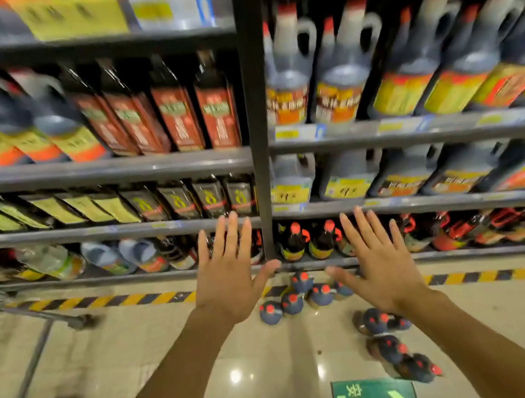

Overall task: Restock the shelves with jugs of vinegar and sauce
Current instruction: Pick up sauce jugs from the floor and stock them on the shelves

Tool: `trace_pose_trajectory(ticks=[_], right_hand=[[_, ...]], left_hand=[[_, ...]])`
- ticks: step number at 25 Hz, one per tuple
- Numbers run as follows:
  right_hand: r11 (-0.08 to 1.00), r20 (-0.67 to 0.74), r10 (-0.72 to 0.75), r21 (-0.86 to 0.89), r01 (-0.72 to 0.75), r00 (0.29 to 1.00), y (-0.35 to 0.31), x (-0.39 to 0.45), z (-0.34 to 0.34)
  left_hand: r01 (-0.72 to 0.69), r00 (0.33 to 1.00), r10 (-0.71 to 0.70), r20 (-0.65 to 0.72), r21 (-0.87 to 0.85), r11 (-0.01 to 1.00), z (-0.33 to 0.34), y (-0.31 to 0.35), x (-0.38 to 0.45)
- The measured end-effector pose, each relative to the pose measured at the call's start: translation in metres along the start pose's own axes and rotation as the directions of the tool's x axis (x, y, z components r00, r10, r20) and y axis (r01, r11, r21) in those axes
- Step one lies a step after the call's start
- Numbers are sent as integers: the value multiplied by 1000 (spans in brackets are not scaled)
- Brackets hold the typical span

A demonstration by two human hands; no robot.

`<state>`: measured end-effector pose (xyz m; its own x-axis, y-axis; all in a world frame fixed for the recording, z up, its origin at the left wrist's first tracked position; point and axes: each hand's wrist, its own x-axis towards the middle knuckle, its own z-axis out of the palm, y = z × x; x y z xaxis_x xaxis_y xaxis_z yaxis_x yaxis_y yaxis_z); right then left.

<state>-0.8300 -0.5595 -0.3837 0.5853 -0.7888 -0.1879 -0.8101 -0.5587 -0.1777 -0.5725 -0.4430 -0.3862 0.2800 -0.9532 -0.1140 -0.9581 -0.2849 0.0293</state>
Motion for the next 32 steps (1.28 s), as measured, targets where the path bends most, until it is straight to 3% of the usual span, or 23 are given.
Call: trace_pose_trajectory(ticks=[4, 7, 11, 14, 18, 23, 32], right_hand=[[999, 63, -40, 13, 39, 997, 41, 14, 158], [993, 78, -118, 6, 118, 990, 61, 32, 282], [978, 0, -208, 10, 208, 978, 72, 72, 427], [966, -55, -257, 18, 259, 965, 74, 109, 501], [936, -107, -346, 37, 351, 932, 72, 147, 559], [919, -184, -242, 271, 286, 953, 67, 157, 576], [888, -205, -237, 351, 297, 950, 66, 69, 581]], left_hand=[[13, 996, -9, 94, -36, 999, 175, 9, -2], [-55, 990, 60, 125, -45, 997, 304, 6, -3], [-144, 984, 142, 109, 15, 989, 449, -7, 18], [-174, 985, 173, 23, 17, 985, 528, -19, 41], [-267, 962, 256, -90, -127, 955, 586, -27, 68], [-249, 965, 178, -193, -458, 853, 597, -22, 71], [-139, 990, 106, -94, -524, 840, 607, -15, -5]])
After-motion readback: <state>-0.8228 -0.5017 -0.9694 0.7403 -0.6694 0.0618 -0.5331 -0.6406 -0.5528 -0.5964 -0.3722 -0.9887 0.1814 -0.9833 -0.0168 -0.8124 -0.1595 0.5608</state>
